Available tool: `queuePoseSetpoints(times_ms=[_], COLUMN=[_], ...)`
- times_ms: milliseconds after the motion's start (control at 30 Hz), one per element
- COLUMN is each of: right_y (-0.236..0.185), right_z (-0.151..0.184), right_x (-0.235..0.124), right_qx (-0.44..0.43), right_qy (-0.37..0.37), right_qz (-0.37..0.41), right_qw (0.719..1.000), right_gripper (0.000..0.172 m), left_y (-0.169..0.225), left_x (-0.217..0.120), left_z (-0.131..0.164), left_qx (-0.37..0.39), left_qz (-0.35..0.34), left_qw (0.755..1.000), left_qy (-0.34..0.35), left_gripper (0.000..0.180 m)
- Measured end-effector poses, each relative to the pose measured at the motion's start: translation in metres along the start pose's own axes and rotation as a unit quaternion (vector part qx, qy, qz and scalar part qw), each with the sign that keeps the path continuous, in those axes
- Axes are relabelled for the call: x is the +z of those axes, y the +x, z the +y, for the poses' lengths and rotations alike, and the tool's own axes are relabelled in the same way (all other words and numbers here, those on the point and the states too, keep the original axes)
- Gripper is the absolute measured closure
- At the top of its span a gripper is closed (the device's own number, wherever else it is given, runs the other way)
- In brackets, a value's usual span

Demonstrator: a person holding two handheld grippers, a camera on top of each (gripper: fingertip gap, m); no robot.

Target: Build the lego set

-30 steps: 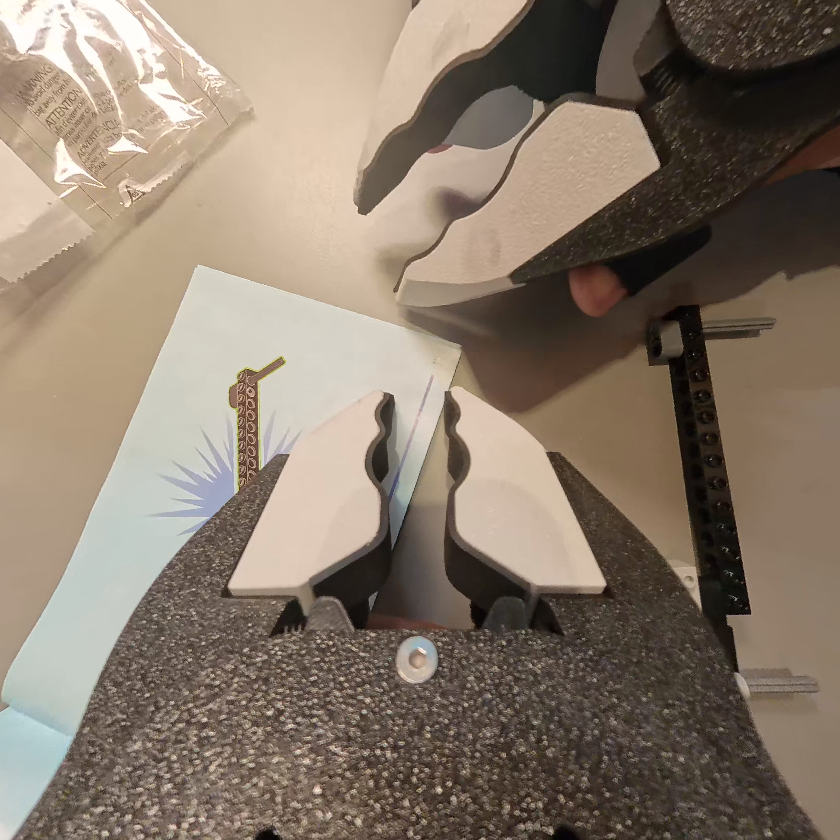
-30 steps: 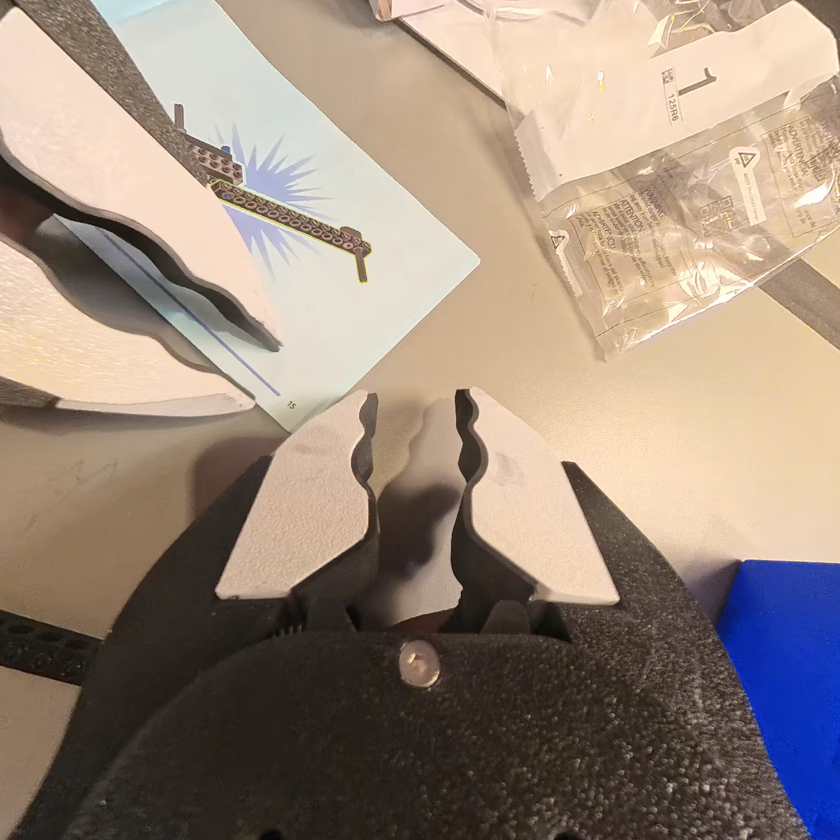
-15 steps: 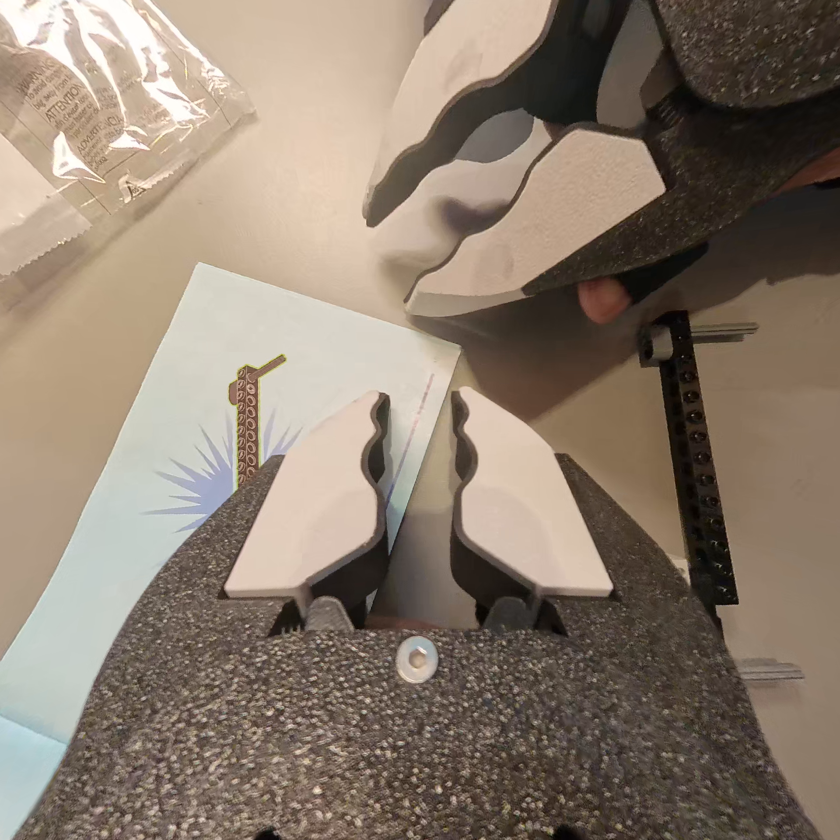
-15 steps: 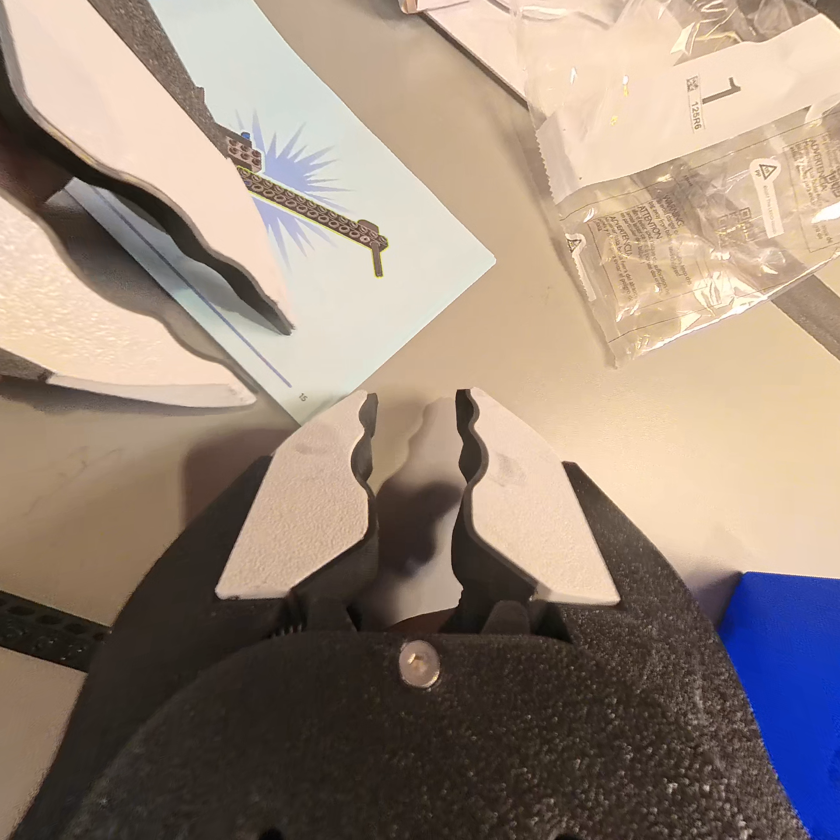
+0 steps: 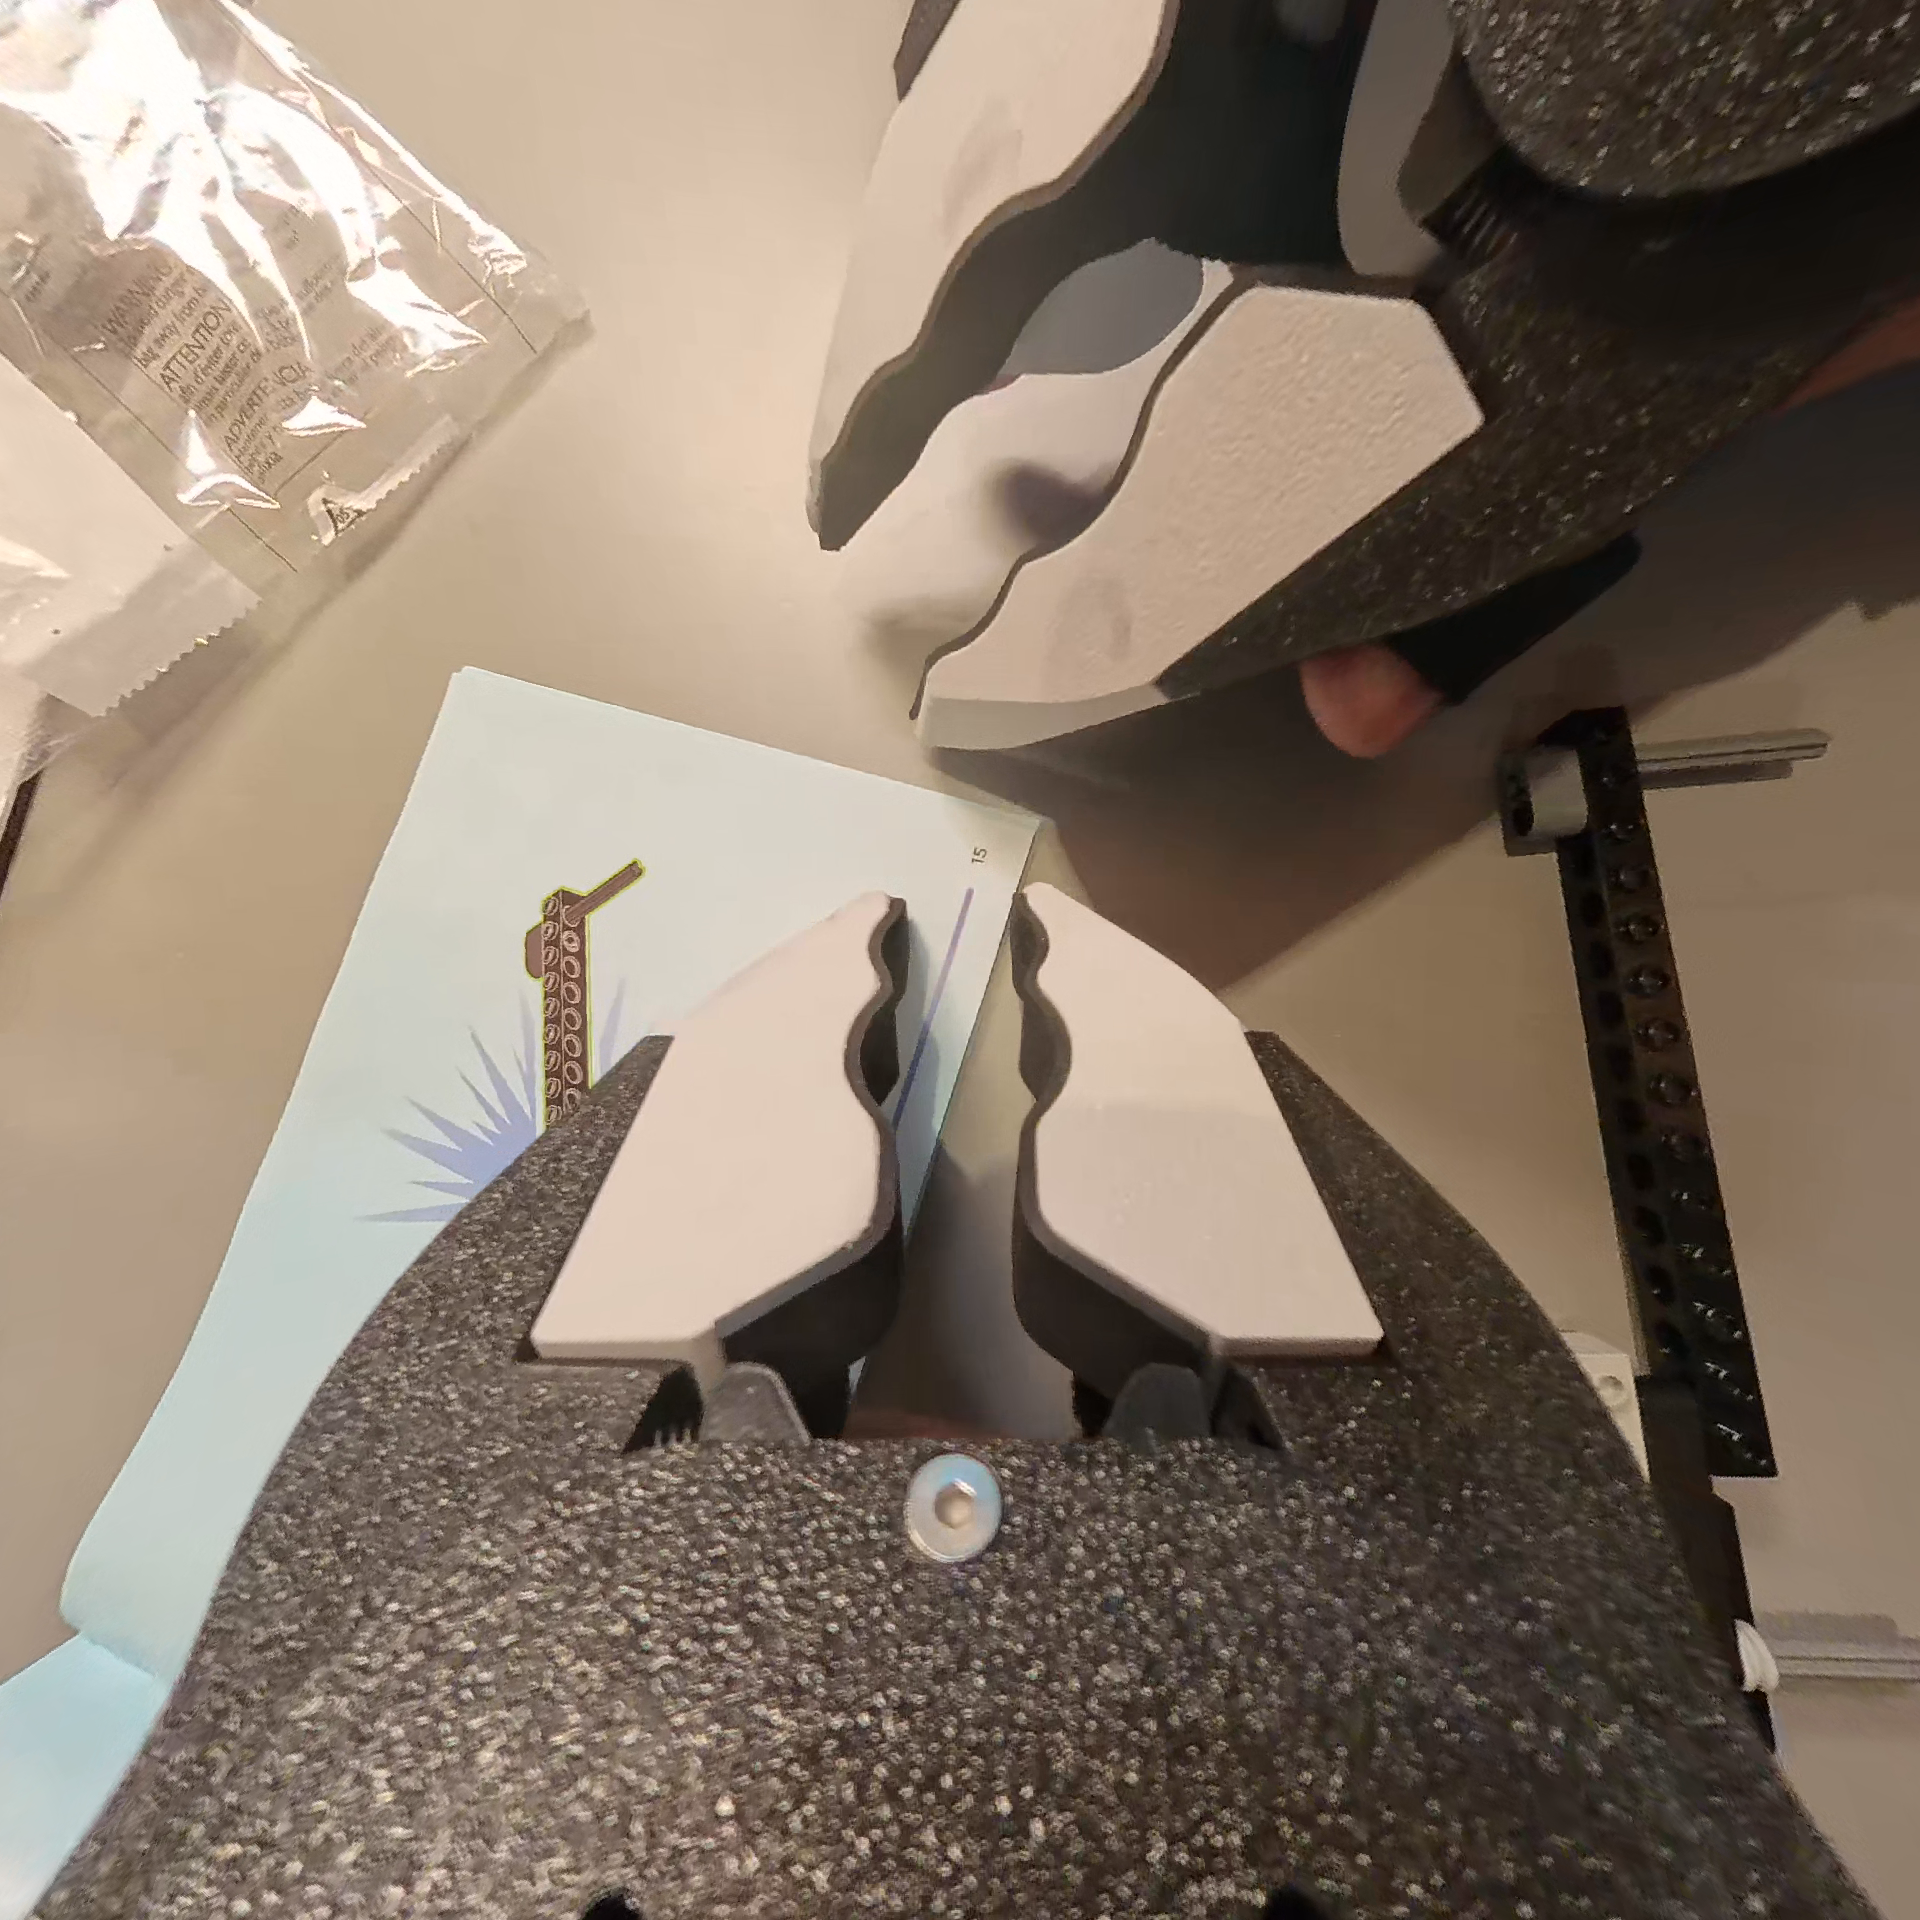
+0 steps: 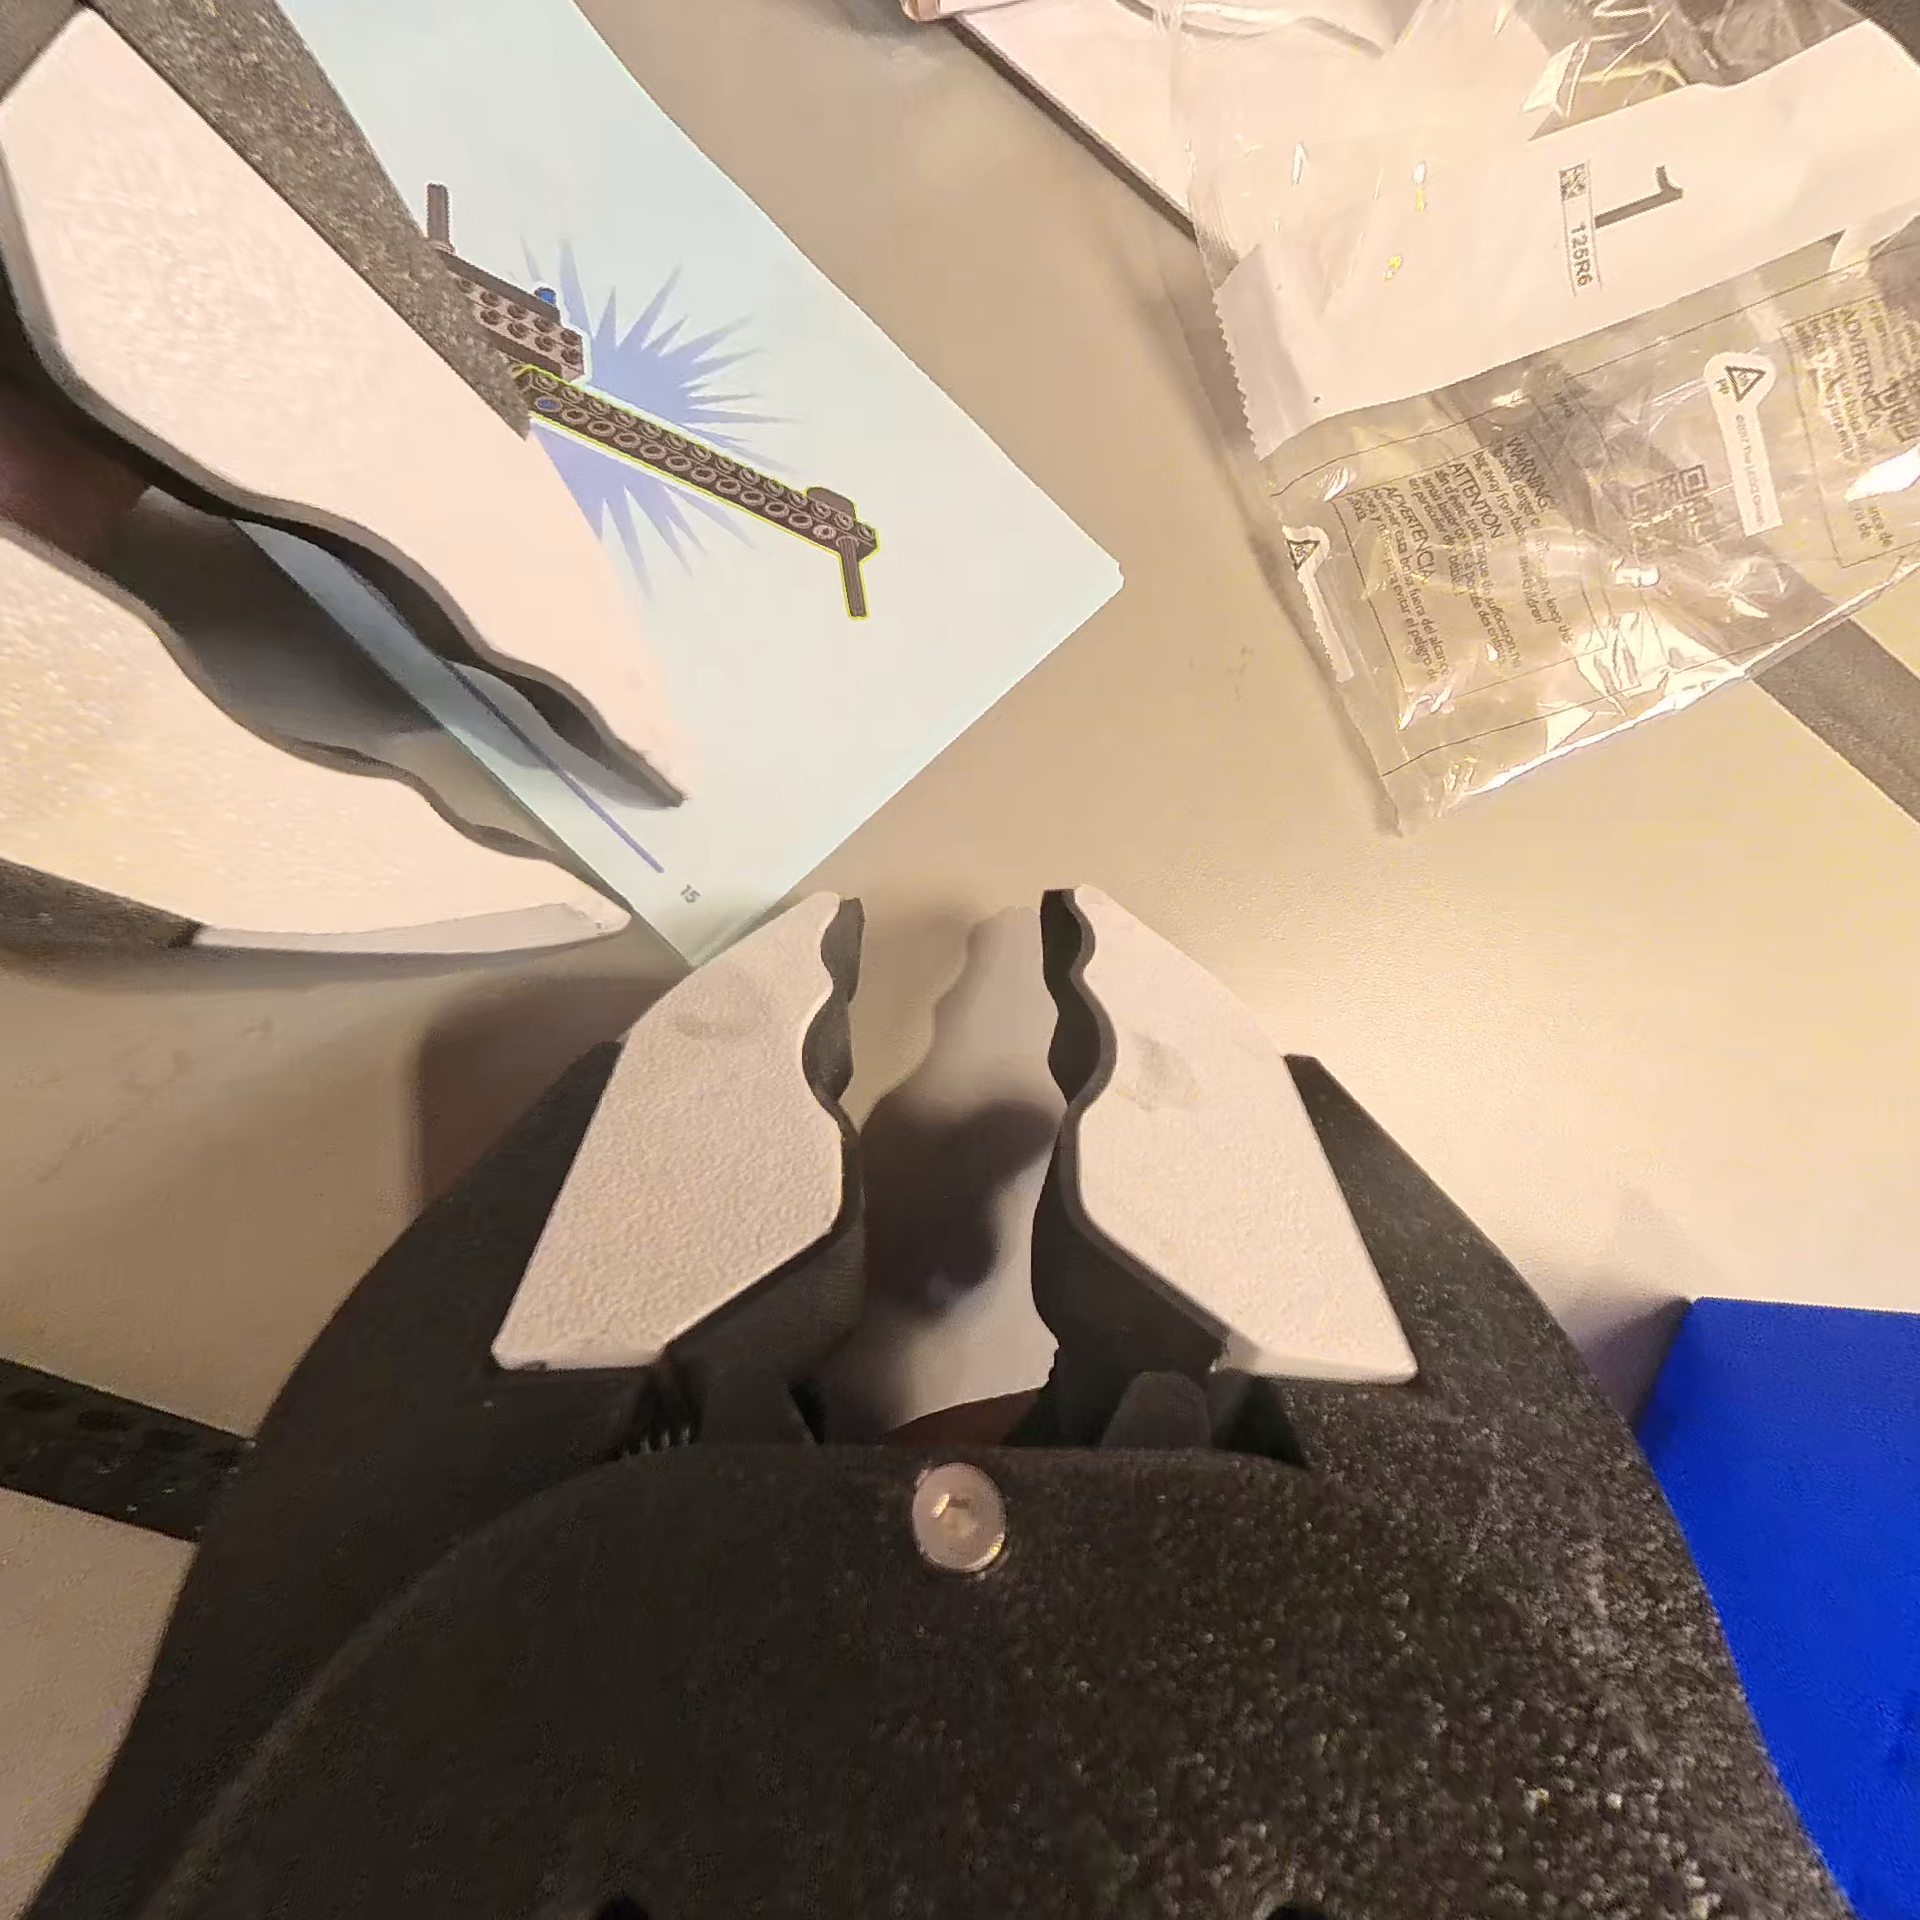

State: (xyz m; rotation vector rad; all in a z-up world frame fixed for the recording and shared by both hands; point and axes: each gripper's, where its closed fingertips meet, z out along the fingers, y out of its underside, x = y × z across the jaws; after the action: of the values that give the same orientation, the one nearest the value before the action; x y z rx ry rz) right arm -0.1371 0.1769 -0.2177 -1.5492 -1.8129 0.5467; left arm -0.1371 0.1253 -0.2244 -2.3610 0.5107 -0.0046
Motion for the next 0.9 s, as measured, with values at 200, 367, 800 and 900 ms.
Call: queuePoseSetpoints(times_ms=[200,367,800,900], right_y=[0.001,-0.001,-0.013,-0.015], right_z=[0.001,0.0,-0.011,-0.012], right_x=[0.0,0.0,0.003,0.004], right_qx=[0.001,-0.006,-0.041,-0.044], right_qy=[0.0,-0.001,0.015,0.017], right_qz=[-0.001,-0.002,0.006,0.006], right_qw=[1.0,1.0,0.999,0.999], right_gripper=[0.137,0.138,0.139,0.138], left_y=[0.001,0.0,-0.009,-0.01], left_x=[-0.003,-0.005,-0.013,-0.015], left_z=[-0.001,-0.003,-0.008,-0.008], left_qx=[-0.027,-0.04,-0.069,-0.071], left_qz=[0.024,0.032,0.026,0.025], left_qw=[0.999,0.998,0.997,0.996], left_qy=[0.009,0.019,0.038,0.04], left_gripper=[0.167,0.168,0.169,0.169])
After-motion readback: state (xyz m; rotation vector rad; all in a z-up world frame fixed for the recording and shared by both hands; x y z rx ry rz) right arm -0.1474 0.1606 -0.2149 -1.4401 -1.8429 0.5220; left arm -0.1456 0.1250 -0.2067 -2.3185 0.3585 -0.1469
